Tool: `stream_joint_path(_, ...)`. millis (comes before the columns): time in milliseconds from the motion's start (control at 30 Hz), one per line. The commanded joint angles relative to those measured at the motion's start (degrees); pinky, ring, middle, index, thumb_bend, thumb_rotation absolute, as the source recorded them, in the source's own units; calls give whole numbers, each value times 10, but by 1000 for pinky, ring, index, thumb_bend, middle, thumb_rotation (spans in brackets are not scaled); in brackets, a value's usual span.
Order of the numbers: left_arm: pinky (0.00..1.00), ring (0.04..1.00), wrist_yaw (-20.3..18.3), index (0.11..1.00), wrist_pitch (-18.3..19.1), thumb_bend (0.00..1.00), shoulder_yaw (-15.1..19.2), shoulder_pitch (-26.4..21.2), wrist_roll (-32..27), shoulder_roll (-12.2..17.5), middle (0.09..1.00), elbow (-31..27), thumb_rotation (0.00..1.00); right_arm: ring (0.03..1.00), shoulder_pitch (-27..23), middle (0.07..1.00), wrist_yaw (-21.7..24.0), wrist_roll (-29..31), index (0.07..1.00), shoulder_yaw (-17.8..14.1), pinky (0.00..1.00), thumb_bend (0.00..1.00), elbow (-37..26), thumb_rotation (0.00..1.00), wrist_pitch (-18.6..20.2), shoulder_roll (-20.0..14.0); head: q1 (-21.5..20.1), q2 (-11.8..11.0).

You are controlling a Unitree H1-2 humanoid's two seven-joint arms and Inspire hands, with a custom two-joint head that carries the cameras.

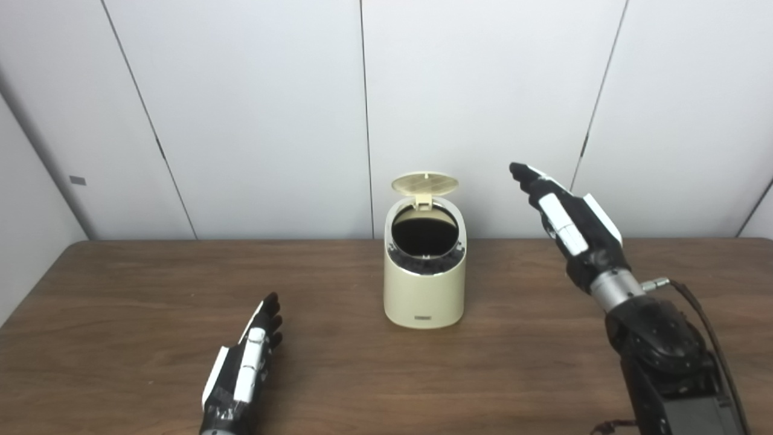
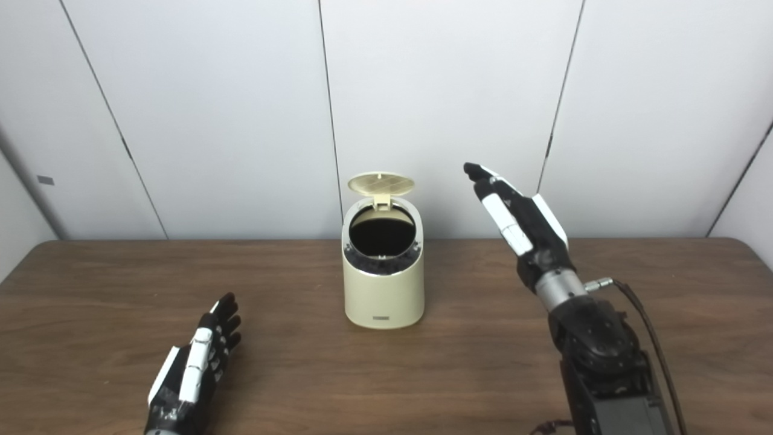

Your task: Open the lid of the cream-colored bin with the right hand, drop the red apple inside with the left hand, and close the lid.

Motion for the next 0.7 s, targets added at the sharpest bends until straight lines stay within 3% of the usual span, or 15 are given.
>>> stream_joint_path(0,1000,1000,8,1000,-18,608,4,-3,-4,-3,1000,-6,942,993,-49,956,11,-19,873,13,979,649,-6,909,0,-16,-1,0)
stream_joint_path(167,1000,1000,12,1000,-29,596,9,5,-16,-14,1000,6,950,999,-103,961,13,-64,822,45,996,619,32,928,5,-23,0,1)
stream_joint_path(433,1000,1000,13,1000,-42,595,8,11,-27,-21,1000,20,943,908,-167,861,-3,-154,733,97,915,541,136,974,-74,-22,1,2)
stream_joint_path(667,1000,1000,19,1000,-34,603,-1,14,-14,-21,1000,14,964,961,-186,921,26,-209,743,138,930,531,154,1000,-88,-39,4,4)
